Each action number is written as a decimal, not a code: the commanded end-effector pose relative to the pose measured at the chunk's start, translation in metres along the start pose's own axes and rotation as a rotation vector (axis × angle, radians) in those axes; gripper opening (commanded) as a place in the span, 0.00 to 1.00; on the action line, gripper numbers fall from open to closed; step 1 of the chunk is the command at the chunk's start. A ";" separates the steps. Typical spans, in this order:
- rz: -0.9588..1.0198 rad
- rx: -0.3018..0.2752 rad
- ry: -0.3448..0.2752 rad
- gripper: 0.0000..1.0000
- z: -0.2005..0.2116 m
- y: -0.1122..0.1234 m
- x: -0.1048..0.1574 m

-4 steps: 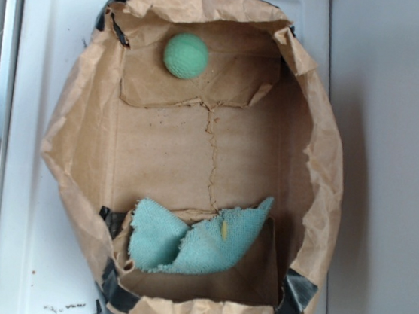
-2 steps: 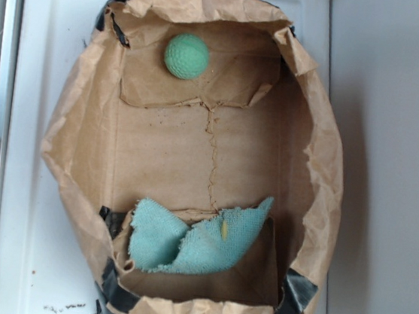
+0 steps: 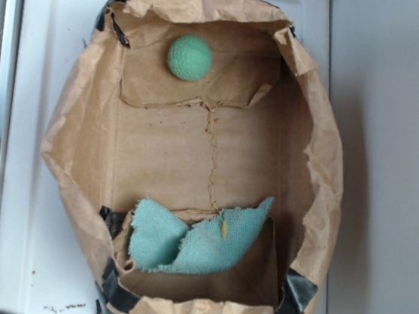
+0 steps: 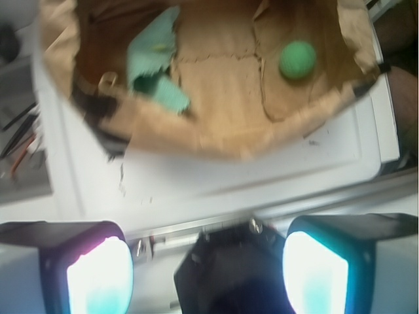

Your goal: Grab the green ball.

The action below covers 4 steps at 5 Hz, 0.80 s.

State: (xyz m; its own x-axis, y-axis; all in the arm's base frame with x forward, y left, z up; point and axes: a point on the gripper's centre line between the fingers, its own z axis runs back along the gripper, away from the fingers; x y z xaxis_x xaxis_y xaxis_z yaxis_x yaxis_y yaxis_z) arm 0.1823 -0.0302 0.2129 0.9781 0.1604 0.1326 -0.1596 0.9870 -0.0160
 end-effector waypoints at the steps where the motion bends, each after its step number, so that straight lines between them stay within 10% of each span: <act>1: 0.297 -0.011 -0.092 1.00 -0.023 0.010 0.058; 4: 0.697 0.021 -0.324 1.00 -0.060 0.042 0.103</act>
State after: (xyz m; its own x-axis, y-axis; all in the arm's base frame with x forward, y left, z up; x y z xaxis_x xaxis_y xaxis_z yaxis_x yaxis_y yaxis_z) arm 0.2855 0.0184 0.1557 0.5702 0.7325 0.3720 -0.7385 0.6554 -0.1583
